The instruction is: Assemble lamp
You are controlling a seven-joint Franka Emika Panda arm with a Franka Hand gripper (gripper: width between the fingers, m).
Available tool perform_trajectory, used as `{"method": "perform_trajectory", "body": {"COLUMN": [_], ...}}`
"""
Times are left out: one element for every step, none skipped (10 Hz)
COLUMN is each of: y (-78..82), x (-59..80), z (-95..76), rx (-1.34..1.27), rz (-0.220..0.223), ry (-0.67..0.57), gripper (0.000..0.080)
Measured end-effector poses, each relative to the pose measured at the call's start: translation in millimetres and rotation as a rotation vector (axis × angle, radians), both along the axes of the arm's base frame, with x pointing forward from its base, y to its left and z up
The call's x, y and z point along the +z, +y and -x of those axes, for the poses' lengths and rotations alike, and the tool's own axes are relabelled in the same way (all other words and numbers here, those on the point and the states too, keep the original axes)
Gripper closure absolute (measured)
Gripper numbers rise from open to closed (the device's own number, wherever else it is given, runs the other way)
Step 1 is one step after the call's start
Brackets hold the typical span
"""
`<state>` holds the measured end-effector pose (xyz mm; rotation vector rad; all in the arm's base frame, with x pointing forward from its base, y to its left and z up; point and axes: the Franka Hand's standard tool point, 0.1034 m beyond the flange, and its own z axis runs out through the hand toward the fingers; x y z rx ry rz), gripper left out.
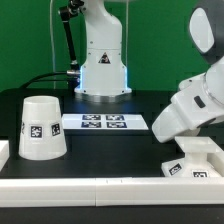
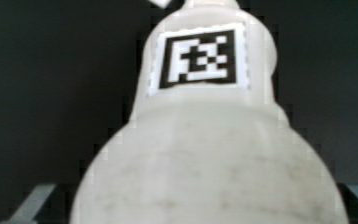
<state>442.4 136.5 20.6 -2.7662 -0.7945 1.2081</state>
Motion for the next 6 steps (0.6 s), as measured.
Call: {"method": "perform_trajectory", "body": {"y": [-6.9,-12.8,-19.8,-25.1,-28.1,-27.6], "x": [11.7,23.1,40.0,52.0,56.9,54.6], "z": [-5.2,-9.6,-15.6,-23.4,-29.7,-32.8], "rx": [-0.006,-0.015,-0.025,-0.035,-0.044,-0.045], "rz": [-0.006,-0.002,0.004,0.005,0.0,-0.005], "ry": [0.018,0.032,0.052,0.053,0.03,0.009], "gripper": [0.0223,0.0223,0.0223,0.0223,0.0222,0.0222]}}
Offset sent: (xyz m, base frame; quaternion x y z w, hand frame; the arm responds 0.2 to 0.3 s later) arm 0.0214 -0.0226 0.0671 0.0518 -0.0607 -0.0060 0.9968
